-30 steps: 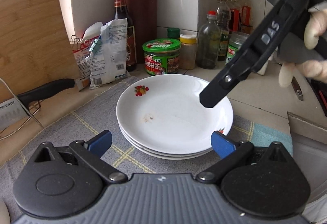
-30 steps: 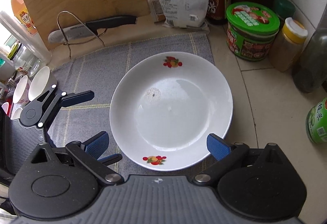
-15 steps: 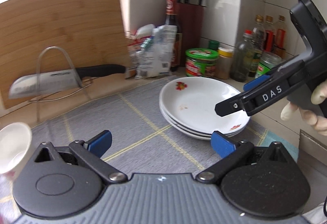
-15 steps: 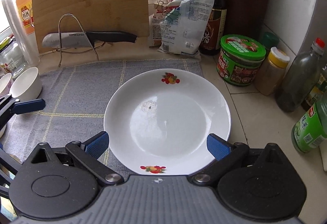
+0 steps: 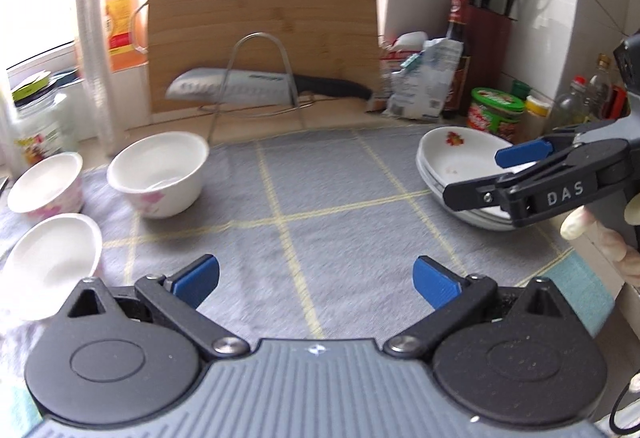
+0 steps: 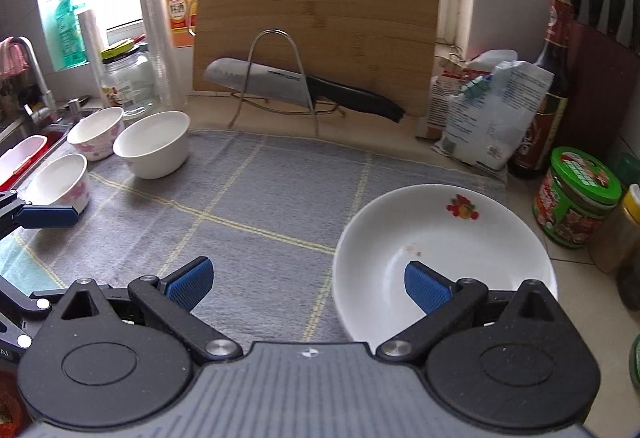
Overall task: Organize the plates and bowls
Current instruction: 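Pull the right gripper back from the plates toward the floral bowls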
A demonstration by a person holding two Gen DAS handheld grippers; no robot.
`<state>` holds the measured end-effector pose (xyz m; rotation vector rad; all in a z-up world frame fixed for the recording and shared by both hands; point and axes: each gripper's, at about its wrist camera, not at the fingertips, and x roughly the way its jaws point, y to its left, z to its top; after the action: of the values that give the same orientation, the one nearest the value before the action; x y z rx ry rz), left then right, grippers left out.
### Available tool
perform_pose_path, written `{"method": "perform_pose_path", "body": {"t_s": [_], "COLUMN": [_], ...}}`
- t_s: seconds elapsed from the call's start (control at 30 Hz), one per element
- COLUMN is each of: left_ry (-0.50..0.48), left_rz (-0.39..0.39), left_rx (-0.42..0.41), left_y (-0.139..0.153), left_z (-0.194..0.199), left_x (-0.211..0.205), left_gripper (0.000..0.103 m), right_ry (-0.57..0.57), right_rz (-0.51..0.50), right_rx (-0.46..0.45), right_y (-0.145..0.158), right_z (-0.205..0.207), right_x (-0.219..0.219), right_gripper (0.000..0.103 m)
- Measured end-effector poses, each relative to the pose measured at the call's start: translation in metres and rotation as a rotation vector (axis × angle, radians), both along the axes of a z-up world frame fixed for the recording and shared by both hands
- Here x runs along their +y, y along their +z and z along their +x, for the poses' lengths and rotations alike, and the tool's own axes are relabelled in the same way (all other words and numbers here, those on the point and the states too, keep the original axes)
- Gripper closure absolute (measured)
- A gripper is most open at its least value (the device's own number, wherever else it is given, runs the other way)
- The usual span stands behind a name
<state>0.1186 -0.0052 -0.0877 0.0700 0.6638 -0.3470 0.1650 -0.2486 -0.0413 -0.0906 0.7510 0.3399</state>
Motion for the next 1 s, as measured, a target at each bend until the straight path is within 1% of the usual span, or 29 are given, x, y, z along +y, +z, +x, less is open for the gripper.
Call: {"method": "perform_pose_path", "body": {"t_s": [0.07,0.2,0.4,0.7,0.8,0.9,1.0], "left_ry": [0.019,0.058,0.031,-0.006,-0.016,-0.032,-0.04], "left_rz": [-0.002,0.009,0.024,0.09,0.114,0.12,0.131], "left_rx": [0.011,-0.009,-0.019,0.029,0.025,0.017,-0.001], "left_y": [0.0,0.0,-0.005,-0.02,-0.023,-0.026,-0.03], "left_z": [-0.004,-0.01,-0.014,-0.006,-0.003,0.001,0.008], "left_x": [0.009,0.03,0.073,0.148,0.167,0.181,0.187], "left_gripper": [0.001,0.001,0.001,0.001,0.001,0.001,0.001], "right_ry": [0.027,0.061,0.094,0.095,0.103,0.105,0.106], "right_rz": [0.004,-0.005,-0.017,-0.073,-0.077,-0.084,-0.086], "right_rx": [-0.008,-0.013,0.009,0.023,0.025,0.025,0.025], "right_y": [0.002,0.001,-0.009,-0.016,-0.017,-0.016,-0.013], "right_z": [-0.002,-0.003,-0.001,0.0,0.001,0.003,0.004], "right_x": [0.008,0.026,0.066,0.149,0.17,0.189,0.203], "right_gripper": [0.0,0.0,0.0,0.0,0.0,0.0,0.0]}}
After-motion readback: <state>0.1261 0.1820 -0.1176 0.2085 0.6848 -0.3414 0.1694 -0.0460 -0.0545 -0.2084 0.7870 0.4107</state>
